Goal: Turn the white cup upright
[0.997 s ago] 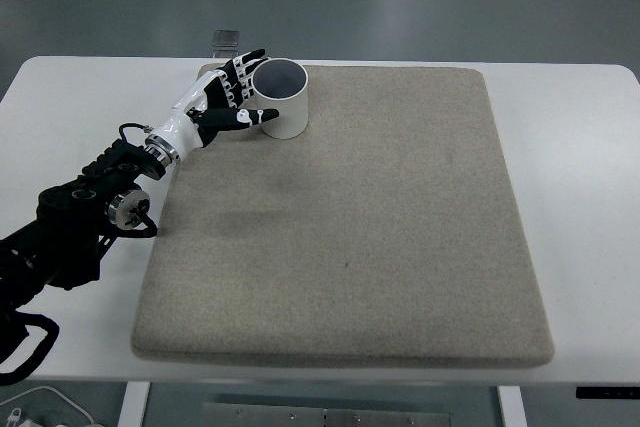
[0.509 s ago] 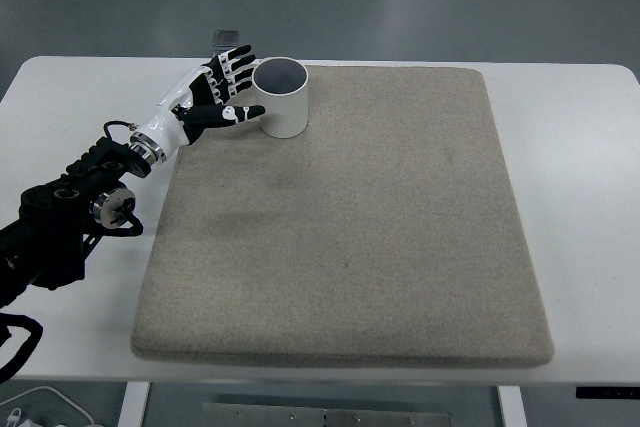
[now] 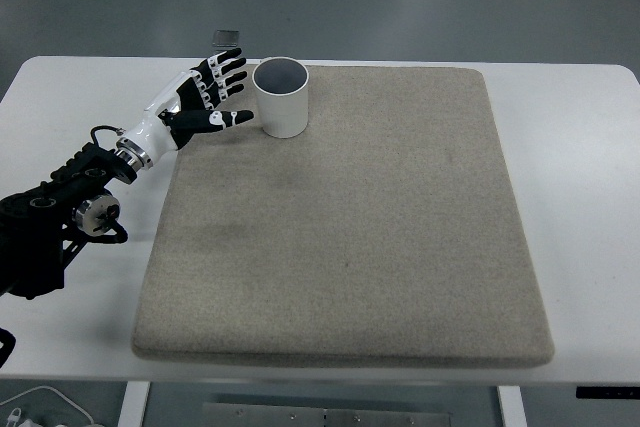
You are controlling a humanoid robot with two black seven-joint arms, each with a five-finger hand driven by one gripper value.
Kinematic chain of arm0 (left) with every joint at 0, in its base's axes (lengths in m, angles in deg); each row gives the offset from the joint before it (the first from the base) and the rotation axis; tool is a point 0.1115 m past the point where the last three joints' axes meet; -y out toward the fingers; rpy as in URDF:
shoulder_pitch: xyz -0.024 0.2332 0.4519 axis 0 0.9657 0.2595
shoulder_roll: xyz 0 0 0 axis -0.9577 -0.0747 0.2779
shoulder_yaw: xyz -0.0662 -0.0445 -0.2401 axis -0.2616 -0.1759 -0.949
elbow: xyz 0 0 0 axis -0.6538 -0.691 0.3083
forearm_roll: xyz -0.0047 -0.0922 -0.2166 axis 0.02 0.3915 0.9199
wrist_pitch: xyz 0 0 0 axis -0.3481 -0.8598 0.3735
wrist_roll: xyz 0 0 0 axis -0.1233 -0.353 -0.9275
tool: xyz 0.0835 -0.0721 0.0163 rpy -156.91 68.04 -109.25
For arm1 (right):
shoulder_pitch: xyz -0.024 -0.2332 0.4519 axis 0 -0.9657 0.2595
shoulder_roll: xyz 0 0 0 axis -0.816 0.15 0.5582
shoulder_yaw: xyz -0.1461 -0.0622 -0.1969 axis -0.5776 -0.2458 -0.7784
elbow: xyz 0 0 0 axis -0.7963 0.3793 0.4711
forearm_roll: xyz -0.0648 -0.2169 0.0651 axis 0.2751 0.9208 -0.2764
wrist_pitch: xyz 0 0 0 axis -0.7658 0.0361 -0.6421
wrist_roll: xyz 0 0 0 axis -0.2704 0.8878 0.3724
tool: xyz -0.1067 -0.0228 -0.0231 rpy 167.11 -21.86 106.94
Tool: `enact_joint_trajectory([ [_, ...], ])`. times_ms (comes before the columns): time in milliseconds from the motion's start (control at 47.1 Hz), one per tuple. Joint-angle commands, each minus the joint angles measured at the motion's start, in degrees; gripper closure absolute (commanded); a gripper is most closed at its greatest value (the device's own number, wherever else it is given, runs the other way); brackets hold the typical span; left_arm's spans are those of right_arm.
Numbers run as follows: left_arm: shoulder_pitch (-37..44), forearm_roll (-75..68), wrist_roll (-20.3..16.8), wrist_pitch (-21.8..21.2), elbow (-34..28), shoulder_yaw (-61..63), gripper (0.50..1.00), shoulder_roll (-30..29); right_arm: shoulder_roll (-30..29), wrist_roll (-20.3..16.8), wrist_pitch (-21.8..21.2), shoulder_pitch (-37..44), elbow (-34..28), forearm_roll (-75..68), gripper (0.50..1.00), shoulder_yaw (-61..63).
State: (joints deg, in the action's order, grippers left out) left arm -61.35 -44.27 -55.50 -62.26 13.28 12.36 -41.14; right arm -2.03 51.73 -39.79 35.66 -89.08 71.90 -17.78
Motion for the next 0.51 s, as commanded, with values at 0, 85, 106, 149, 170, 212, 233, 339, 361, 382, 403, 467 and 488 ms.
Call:
enact_joint_trajectory([
  [0, 0.77, -0.01, 0.0, -0.14, 1.93, -0.17, 0.506, -2.07, 0.0, 0.0, -0.02, 0.0, 0.0, -0.01, 0.57, -0.04],
  [85, 1.21, -0.01, 0.0, -0.14, 2.37, -0.78, 0.506, -3.39, 0.0, -0.08, -0.02, 0.0, 0.0, 0.08, 0.57, -0.04],
  [106, 1.47, -0.01, 0.0, 0.03, 2.37, -1.31, 0.506, -3.74, 0.0, -0.08, -0.02, 0.0, 0.0, 0.08, 0.57, -0.04],
  [149, 1.91, -0.01, 0.0, 0.12, 2.45, -2.27, 0.506, -4.36, 0.0, -0.08, -0.02, 0.0, 0.0, 0.08, 0.57, -0.04],
  [170, 2.09, -0.01, 0.0, 0.12, 2.46, -2.71, 0.506, -4.71, 0.0, -0.08, -0.02, 0.0, 0.0, 0.08, 0.57, -0.04],
  [212, 2.18, -0.01, 0.0, 0.21, 2.63, -3.59, 0.506, -5.41, 0.0, -0.08, -0.02, 0.0, 0.0, 0.08, 0.57, -0.04],
  [233, 2.18, -0.01, 0.0, 0.21, 2.72, -3.95, 0.506, -5.85, 0.0, -0.08, -0.02, 0.0, 0.0, 0.08, 0.57, -0.04],
  [339, 1.3, 0.08, 0.0, 0.12, 2.46, -4.92, 0.506, -7.17, 0.0, -0.08, -0.02, 0.0, 0.0, 0.08, 0.57, -0.04],
  [361, 1.12, 0.16, 0.0, -0.05, 2.37, -5.0, 0.506, -7.17, 0.0, -0.08, -0.02, 0.0, 0.0, 0.08, 0.57, -0.04],
  [382, 1.04, 0.17, 0.0, -0.14, 2.28, -5.0, 0.506, -7.26, 0.0, -0.08, -0.02, 0.0, 0.0, 0.08, 0.57, -0.04],
  [403, 0.77, 0.17, 0.0, -0.14, 2.28, -5.0, 0.506, -7.26, 0.0, -0.08, -0.02, 0.0, 0.0, 0.08, 0.57, -0.04],
  [467, -0.28, 0.78, 0.0, -0.32, 2.1, -5.0, 0.506, -7.26, 0.0, -0.08, -0.02, 0.0, 0.0, 0.08, 0.57, -0.04],
  [488, -0.72, 1.13, 0.0, -0.32, 1.93, -4.92, 0.508, -7.26, 0.0, -0.08, -0.02, 0.0, 0.0, 0.08, 0.57, -0.04],
])
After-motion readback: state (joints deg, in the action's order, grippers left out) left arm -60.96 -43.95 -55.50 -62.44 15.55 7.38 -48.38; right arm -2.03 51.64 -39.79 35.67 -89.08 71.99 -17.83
